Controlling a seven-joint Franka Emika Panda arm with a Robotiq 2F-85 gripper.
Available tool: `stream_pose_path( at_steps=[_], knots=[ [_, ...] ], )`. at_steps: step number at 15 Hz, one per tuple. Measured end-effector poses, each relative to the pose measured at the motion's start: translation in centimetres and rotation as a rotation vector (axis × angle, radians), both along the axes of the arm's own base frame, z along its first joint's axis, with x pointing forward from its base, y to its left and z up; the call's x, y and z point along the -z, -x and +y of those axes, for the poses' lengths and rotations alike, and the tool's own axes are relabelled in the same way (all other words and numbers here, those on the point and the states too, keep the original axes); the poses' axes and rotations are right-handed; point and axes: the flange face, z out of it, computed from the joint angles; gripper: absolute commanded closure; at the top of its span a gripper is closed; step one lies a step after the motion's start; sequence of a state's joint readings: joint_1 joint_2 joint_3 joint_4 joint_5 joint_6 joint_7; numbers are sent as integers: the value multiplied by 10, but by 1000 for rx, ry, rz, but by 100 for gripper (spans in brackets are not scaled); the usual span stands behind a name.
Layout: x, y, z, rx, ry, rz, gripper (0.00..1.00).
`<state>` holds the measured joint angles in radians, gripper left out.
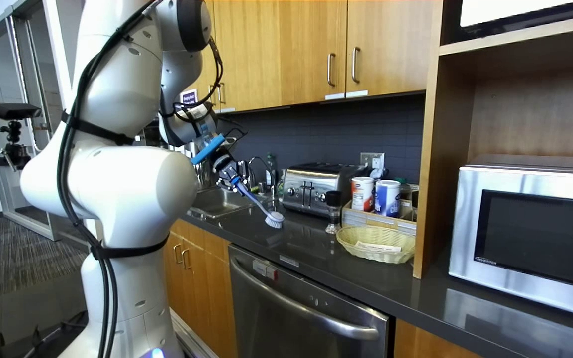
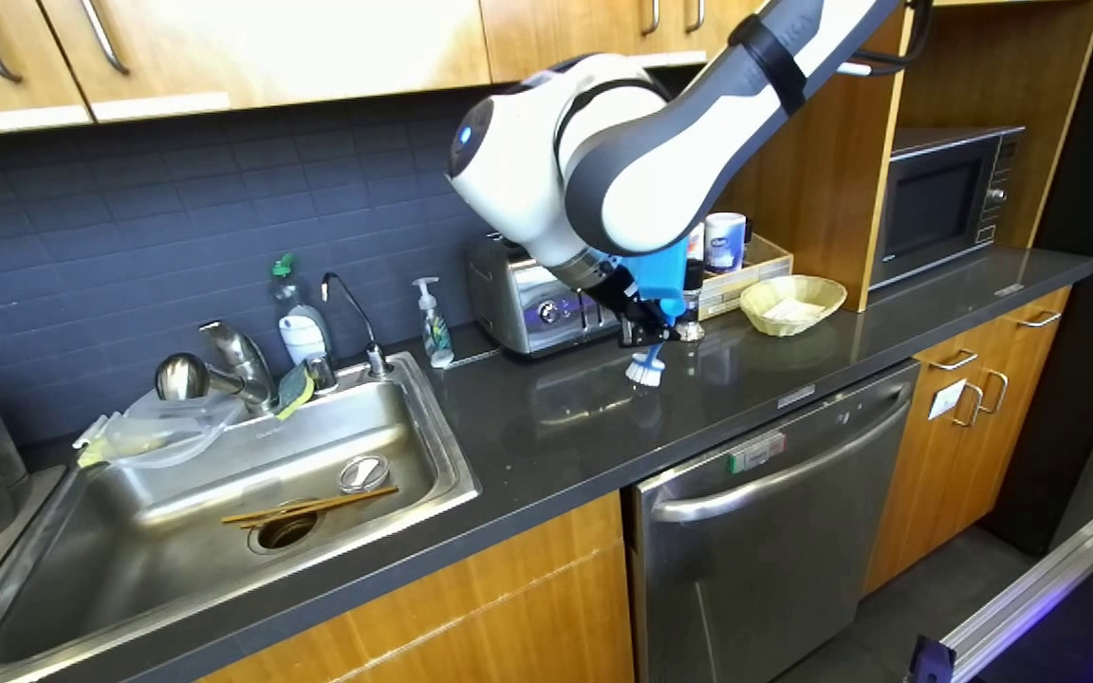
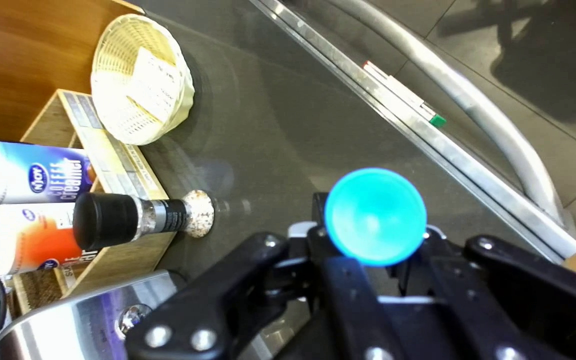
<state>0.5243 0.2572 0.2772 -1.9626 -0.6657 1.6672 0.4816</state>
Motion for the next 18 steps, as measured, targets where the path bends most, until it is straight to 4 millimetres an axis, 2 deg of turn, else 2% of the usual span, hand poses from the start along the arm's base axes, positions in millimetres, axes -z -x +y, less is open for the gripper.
stream_pose_path(
  at_steps=[6, 14, 18],
  knots=[
    [15, 21, 10, -27, 45, 41, 94],
    [34, 57, 42, -94, 81, 74, 94],
    [41, 70, 50, -104, 102, 76, 94]
  ],
)
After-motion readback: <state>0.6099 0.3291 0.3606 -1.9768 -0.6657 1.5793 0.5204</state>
